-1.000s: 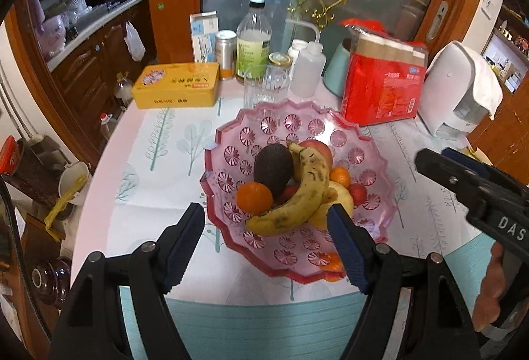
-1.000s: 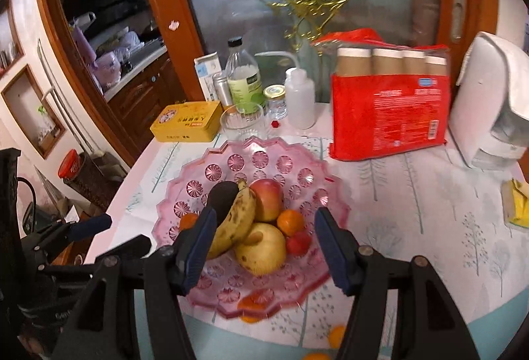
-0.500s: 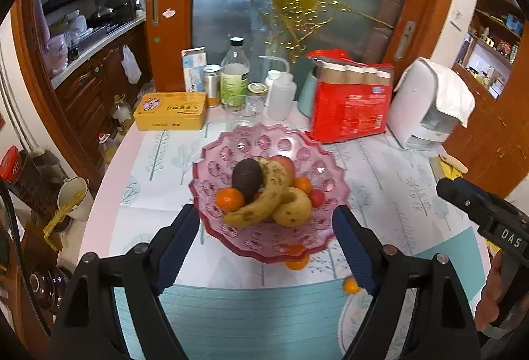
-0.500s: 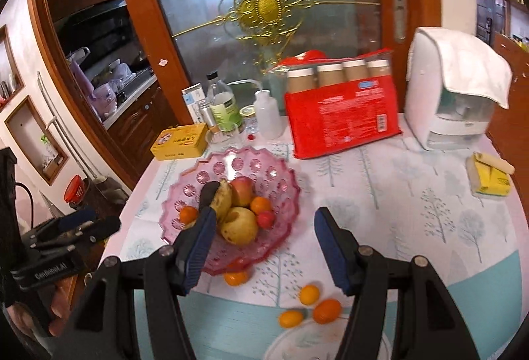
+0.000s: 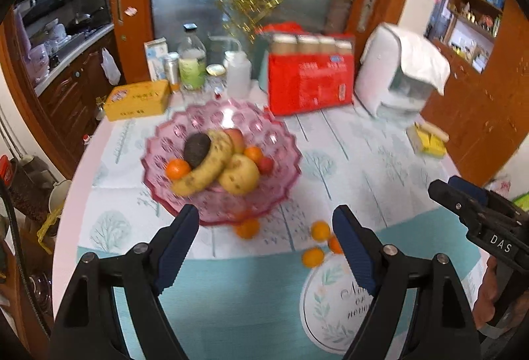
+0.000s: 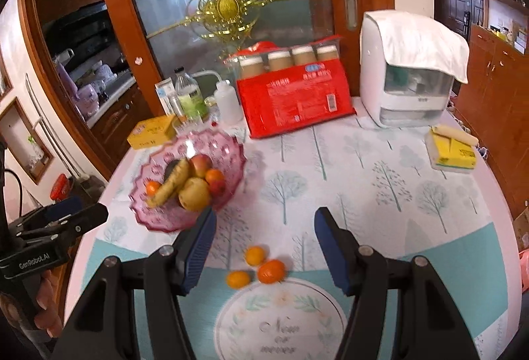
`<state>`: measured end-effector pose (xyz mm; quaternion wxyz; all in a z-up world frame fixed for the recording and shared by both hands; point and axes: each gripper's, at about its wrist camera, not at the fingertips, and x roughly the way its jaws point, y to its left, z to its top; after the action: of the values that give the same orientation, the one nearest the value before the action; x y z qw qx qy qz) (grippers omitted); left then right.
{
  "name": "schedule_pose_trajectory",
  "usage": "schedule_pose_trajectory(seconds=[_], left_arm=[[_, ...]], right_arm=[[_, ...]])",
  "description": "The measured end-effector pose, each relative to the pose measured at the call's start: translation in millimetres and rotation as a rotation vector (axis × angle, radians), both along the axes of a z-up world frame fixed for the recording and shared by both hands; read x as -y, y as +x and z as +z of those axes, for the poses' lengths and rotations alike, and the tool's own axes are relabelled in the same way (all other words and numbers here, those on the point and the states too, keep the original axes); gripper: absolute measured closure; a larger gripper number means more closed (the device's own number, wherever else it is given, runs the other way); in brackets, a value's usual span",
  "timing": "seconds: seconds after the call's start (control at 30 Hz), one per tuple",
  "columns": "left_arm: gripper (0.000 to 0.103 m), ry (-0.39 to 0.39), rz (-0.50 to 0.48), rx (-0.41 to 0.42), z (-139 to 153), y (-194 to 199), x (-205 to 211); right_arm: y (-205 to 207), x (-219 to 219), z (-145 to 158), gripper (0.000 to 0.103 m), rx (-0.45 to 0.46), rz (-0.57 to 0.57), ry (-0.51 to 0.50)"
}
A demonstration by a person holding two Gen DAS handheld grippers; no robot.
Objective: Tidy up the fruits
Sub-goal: 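Withdraw both open tools from the bowl toward the remaining oranges, then grasp a small orange with the left tool while the right tool grasps a larger orange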
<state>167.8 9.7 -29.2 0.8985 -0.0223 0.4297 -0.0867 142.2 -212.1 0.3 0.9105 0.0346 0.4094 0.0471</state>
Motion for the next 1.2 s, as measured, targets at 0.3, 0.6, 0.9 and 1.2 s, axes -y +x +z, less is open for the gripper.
schedule_pose_trajectory(seconds=[0.3,0.6,0.9,1.2], left_arm=[[0.021,0.061,-0.046,-0.115,-64.8,-8.2,44.9],[0.021,0.078,-0.062,-0.202,-135.7,4.0,63.2],[0.021,0.069,-0.067,-0.296,-183.3,21.0,72.5],[0.021,0.069,-0.06,-0.312,-191.2,27.5,70.4]], right_arm=[[-13.3,14.1,-51.9,0.041,-0.092,0.021,-0.047],[-0.2,19.3,-109.8,0.041,-0.217,0.063,-0.016],[24.2,4.1,-151.5,0.041,-0.299,0.115,-0.003],[42.5,-6.1,-172.3,0.041,-0.339,0.146,0.013]])
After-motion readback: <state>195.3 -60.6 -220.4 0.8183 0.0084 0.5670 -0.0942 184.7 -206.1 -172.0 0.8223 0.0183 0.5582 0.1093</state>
